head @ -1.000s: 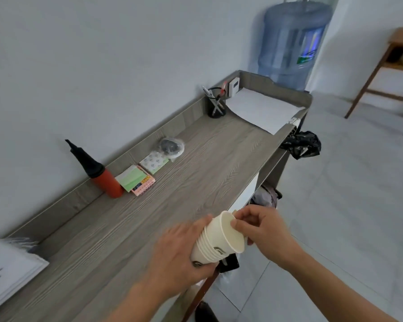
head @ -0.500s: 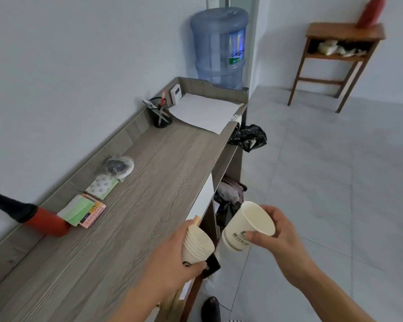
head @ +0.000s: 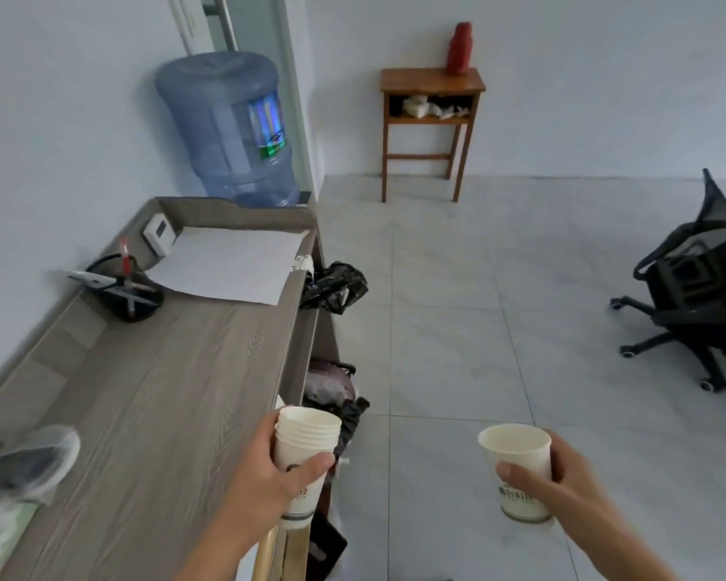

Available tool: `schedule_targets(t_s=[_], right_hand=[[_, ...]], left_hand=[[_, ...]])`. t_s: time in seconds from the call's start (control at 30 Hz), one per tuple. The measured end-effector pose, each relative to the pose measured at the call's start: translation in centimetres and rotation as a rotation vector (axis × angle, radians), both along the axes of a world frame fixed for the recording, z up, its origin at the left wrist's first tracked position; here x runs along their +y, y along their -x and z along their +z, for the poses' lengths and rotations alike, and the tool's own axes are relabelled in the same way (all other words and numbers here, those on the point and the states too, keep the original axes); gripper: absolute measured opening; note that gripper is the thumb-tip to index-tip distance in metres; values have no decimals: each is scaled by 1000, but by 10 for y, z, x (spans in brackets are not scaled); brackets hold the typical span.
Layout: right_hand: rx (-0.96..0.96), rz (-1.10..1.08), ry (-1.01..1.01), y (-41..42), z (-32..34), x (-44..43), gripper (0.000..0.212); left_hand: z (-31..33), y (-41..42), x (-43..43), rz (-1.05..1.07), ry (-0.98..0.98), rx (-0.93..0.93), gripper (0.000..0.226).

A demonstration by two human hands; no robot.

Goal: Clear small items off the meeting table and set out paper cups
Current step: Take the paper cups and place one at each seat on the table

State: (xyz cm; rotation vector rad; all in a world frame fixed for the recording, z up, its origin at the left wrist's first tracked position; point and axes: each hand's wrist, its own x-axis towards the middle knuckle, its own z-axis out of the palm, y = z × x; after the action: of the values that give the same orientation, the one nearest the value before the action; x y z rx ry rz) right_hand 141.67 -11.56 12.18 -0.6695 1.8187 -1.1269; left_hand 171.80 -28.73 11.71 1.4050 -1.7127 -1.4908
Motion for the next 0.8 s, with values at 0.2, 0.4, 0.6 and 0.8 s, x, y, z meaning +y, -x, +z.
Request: schedule_targets(t_s=[0.2, 0.4, 0.6, 0.8], right_hand=[[39, -43, -131, 65, -4, 2, 57], [43, -100, -108, 157, 5, -20, 51], [74, -175, -76, 259, 23, -37, 44], [62, -336, -100, 342, 19, -31, 47]], left_hand=[[9, 96, -43, -170, -105, 34, 62], [24, 209, -82, -302, -159, 43, 71], [33, 324, -110, -397, -154, 65, 63], [13, 444, -140, -570, -177, 30, 59]])
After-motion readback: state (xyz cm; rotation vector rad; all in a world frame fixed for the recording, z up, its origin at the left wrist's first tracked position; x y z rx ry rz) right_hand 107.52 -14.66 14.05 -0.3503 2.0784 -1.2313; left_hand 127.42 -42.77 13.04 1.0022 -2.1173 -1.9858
